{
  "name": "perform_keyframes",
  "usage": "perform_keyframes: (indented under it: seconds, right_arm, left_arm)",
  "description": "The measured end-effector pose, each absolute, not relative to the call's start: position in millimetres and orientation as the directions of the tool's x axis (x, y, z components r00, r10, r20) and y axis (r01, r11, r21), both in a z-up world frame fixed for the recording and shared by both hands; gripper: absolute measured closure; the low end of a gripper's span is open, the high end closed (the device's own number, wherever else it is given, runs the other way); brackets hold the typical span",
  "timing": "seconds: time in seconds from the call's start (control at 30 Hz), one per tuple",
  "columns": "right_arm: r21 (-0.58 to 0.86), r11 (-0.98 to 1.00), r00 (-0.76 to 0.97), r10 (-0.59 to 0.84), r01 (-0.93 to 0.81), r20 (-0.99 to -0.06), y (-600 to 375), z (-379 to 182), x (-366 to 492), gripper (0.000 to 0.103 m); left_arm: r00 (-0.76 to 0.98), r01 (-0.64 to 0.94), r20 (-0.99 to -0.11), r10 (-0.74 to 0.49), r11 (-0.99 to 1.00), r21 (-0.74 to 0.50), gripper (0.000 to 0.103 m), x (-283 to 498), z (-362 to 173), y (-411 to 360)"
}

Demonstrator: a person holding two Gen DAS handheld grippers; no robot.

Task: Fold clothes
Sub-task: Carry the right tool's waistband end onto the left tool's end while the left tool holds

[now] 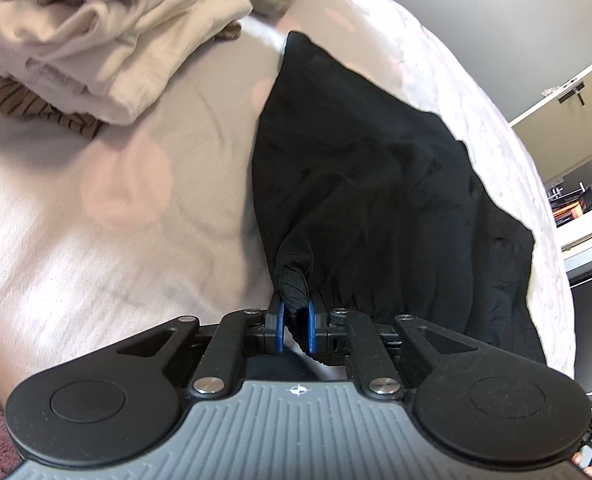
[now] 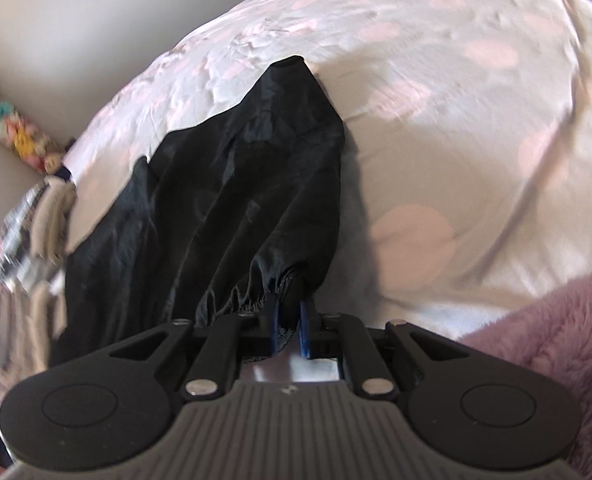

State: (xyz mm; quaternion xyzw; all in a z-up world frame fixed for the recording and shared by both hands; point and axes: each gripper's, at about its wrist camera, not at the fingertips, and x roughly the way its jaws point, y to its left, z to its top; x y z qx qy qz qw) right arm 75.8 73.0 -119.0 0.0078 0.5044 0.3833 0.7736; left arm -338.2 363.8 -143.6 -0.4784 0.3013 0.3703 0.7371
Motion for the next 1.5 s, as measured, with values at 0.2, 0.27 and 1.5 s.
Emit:
perform_keyframes:
  seconds: [0.2,0.27,1.5]
  right_arm:
    - [0.281,0.722,0.249,0.533,-0.632,-0.809,92.3,-129.1,72.8,0.091]
    - [0.282,0.723,0.258,0.538,-0.630,-0.803,88.7,-127.4,72.5,0.091]
    - [0.520,0.192,-0.320,0.598,-0.833,-0.735,285.8,-118.4,-129.0,0.092]
  left_arm:
    - [0.538,-0.837,-0.803,0.255,0.272,-0.475,0.093,-333.9,-161.7,366.3]
    - [0.546,-0.833,-0.798,0.254,0.273,-0.482,0.093,-335.2,-162.4,366.2]
    - [0.697,-0.716,-0.683,0.219,0.164,-0.678,0.069,-379.7,-172.5,376.3]
